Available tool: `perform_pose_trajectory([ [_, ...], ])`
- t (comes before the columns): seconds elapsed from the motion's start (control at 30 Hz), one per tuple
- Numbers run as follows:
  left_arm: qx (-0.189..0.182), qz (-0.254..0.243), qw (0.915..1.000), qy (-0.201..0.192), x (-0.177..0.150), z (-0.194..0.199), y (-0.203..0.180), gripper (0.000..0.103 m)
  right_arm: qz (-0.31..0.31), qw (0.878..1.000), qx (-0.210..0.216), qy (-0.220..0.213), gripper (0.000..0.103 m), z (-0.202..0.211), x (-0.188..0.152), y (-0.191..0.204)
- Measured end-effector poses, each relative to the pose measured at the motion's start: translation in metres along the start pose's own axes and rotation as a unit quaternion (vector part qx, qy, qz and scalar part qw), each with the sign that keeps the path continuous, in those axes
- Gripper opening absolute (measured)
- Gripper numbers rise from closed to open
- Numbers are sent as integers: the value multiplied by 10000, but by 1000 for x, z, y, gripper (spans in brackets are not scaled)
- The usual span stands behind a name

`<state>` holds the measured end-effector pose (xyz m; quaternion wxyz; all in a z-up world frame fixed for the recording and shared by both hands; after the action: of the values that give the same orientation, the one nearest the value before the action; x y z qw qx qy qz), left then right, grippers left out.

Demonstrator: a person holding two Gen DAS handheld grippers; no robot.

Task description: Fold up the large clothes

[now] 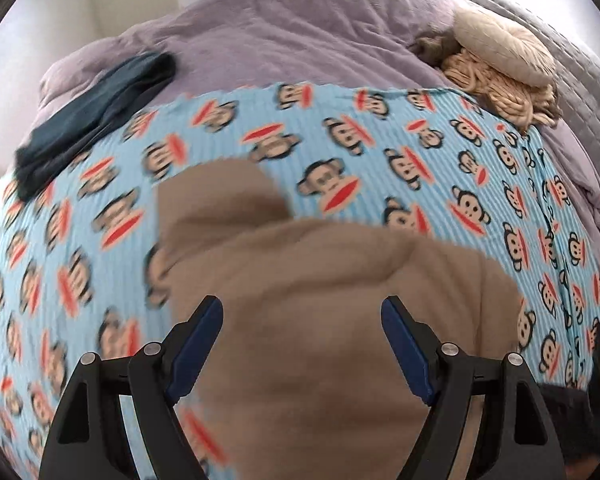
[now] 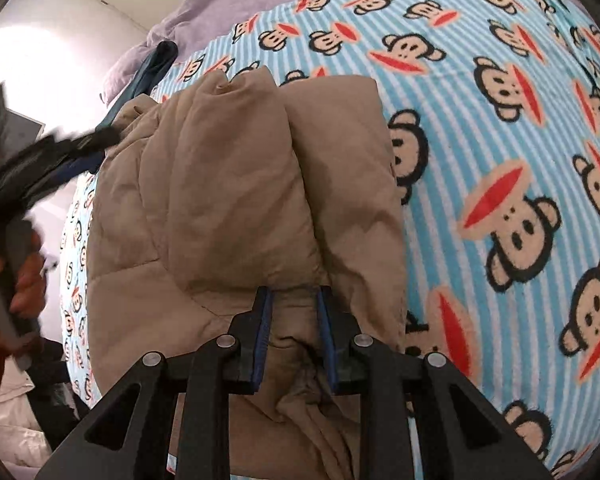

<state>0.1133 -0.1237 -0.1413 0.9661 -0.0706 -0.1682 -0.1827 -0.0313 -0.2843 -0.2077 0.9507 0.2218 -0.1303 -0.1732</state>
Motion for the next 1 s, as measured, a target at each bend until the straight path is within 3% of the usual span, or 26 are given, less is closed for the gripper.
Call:
perform_pose_trajectory([
  [0.27, -37, 687, 9962, 530, -76, 14, 40, 81, 234, 9995, -132, 176, 25, -11, 4, 3],
  [0.37, -99, 953, 9939, 553, -92, 12, 46, 103, 273, 9992, -213, 205, 25, -12, 2, 3],
  [0.43, -257, 1080, 9923, 539, -99, 10, 45, 103, 271, 9990, -271, 217, 26, -11, 0, 3],
  [0.6, -342, 1007, 9924, 625, -106, -1, 43, 103, 334, 9981, -440, 280, 28, -17, 3, 11],
  [0.77, -936, 1216, 9854, 733, -101, -12, 44, 103, 231, 9981, -477, 324, 35, -20, 3, 11],
  [0.93, -1093, 1227, 9828, 844, -100, -24, 41, 103, 251, 9977, -511, 381, 39, -18, 6, 8],
  [1.0, -1085, 1213, 9830, 847, -98, -26, 40, 103, 265, 9977, -483, 404, 48, -13, 9, 8],
])
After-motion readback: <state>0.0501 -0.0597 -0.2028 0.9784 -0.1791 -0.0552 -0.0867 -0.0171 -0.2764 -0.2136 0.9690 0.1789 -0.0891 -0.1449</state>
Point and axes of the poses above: each gripper's, at about its wrist camera, not at the fingertips, and z roughly against the way its jaws point, y to its left, x to its top, the point moved 9 cm from there along -z, roughly the way its jaws point, and after that the axes turned 3 degrees about y, right-handed, at the moved point
